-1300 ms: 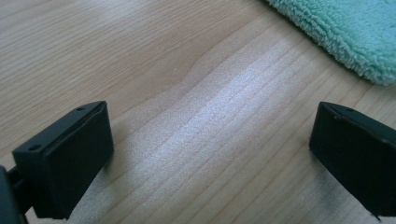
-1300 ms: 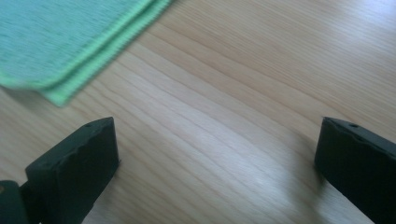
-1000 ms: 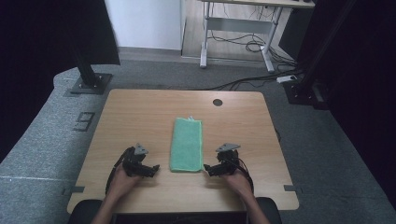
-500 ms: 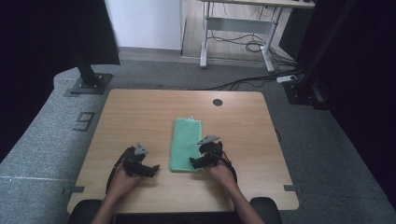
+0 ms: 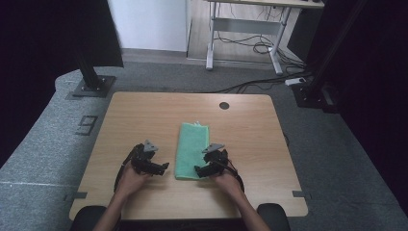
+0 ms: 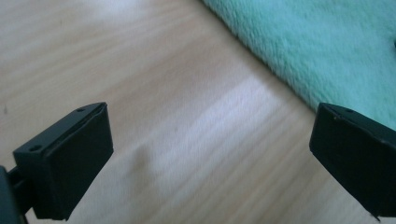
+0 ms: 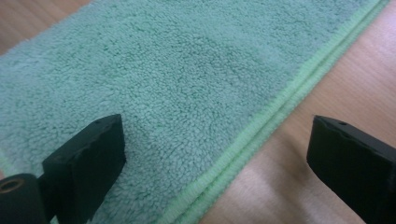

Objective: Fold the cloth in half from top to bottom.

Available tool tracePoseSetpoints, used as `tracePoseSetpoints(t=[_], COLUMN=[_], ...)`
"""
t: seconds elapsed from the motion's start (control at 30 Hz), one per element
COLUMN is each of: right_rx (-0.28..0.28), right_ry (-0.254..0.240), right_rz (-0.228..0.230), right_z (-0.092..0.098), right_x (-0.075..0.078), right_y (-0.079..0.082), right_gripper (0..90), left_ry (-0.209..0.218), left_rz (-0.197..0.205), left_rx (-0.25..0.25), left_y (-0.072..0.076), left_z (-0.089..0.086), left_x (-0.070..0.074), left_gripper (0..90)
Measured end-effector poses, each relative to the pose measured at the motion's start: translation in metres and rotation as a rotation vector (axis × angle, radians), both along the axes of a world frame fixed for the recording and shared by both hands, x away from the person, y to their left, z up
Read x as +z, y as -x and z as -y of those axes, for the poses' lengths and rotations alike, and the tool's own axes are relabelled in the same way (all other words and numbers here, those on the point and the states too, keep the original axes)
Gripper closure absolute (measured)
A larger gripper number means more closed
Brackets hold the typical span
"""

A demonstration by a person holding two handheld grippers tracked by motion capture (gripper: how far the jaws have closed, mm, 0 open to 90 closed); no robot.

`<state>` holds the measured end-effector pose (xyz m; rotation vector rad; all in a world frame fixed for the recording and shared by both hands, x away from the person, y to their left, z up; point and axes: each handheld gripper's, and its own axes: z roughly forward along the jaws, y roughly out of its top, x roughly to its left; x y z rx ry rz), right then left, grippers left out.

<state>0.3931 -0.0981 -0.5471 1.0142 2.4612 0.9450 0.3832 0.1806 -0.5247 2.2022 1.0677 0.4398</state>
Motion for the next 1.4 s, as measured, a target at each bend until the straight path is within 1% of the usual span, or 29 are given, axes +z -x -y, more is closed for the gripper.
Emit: tracePoseSetpoints(t=[0.27,0.4,0.5,0.67,0.77,0.87,1.0,1.07,1.17,1.3,1.4], right_rx=[0.011,0.016,0.024,0.041,0.047,0.054,0.068,0.066,0.059,0.045,0.033], right_ry=[-0.007,-0.011,-0.014,-0.016,-0.019,-0.028,-0.033,-0.036,-0.044,-0.046,-0.043], right_rz=[-0.01,-0.015,-0.018,-0.02,-0.025,-0.033,-0.055,-0.066,-0.069,-0.063,-0.057], right_z=[0.001,0.002,0.003,0.006,0.008,0.009,0.009,0.01,0.013,0.016,0.017], right_x=[0.0,-0.001,-0.001,-0.001,-0.001,-0.002,-0.001,0.0,0.002,0.008,0.013], right_y=[0.013,0.019,0.024,0.033,0.037,0.039,0.036,0.032,0.025,0.011,-0.001], right_gripper=[5.3,5.3,5.2,5.2,5.2,5.2,4.9,2.3,1.9,2.0,6.1], left_ry=[0.01,0.014,0.005,-0.032,-0.028,-0.031,-0.006,-0.002,0.01,0.014,0.015], left_rz=[0.02,0.014,0.0,-0.023,-0.03,-0.029,-0.032,-0.035,-0.04,-0.039,-0.038], left_rx=[-0.014,-0.021,-0.026,-0.032,-0.035,-0.041,-0.028,-0.028,-0.025,-0.025,-0.027], left_y=[-0.022,-0.028,-0.029,-0.025,-0.02,-0.015,-0.013,-0.013,-0.014,-0.014,-0.013], left_z=[0.023,0.032,0.038,0.04,0.04,0.038,0.036,0.035,0.034,0.034,0.034], left_x=[0.004,0.002,-0.005,-0.018,-0.02,-0.02,-0.022,-0.022,-0.023,-0.024,-0.024], left_gripper=[0.0,0.0,0.0,0.0,0.0,0.0,0.6,1.0,1.0,0.9,0.9])
